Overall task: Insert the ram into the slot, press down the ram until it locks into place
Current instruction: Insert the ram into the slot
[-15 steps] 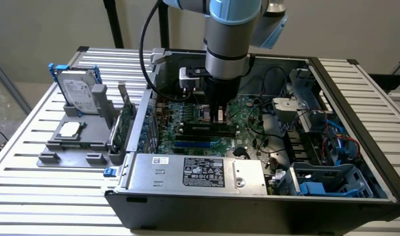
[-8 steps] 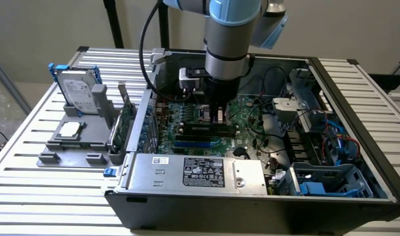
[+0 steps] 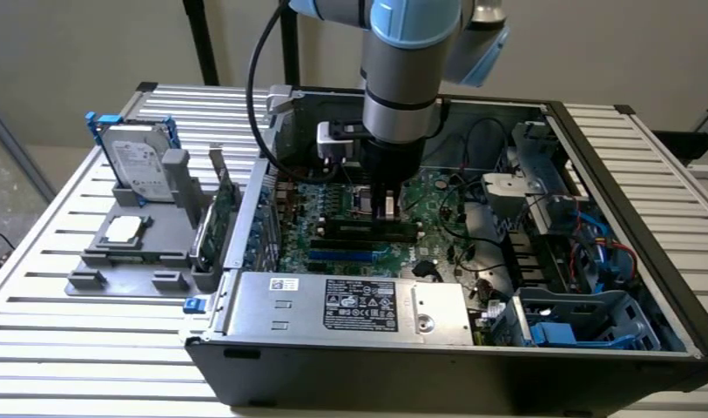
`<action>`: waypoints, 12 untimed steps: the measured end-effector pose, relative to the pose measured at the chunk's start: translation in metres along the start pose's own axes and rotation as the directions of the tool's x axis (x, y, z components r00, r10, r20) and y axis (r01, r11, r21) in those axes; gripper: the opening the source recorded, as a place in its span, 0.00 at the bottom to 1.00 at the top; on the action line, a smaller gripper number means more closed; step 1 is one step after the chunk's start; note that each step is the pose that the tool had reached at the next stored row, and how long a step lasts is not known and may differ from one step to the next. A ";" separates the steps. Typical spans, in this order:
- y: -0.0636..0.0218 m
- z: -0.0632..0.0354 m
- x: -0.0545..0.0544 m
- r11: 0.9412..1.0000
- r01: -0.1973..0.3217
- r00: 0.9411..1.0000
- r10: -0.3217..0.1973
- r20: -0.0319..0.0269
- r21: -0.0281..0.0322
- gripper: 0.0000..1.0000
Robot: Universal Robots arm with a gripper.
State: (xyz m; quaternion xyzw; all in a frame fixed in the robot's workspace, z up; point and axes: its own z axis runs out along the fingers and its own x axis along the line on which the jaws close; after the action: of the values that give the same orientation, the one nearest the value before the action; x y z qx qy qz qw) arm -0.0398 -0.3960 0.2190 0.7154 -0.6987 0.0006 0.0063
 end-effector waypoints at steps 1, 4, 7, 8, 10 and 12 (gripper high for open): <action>0.0000 0.0000 0.000 1.000 0.000 1.000 0.000 0.000 0.000 0.15; 0.0000 -0.0006 0.000 1.000 0.000 1.000 0.000 0.000 0.000 0.22; 0.0002 -0.0089 0.000 1.000 0.000 1.000 0.000 0.000 -0.001 0.22; 0.0003 -0.0120 0.000 1.000 0.000 1.000 0.000 0.000 -0.001 0.22; 0.0012 -0.0175 0.000 1.000 0.000 1.000 0.000 0.000 -0.002 0.22; 0.0027 -0.0221 0.000 1.000 0.000 1.000 0.000 0.000 -0.002 0.20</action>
State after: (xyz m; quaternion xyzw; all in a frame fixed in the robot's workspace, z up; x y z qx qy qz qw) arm -0.0423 -0.3960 0.2411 0.7154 -0.6987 -0.0002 0.0070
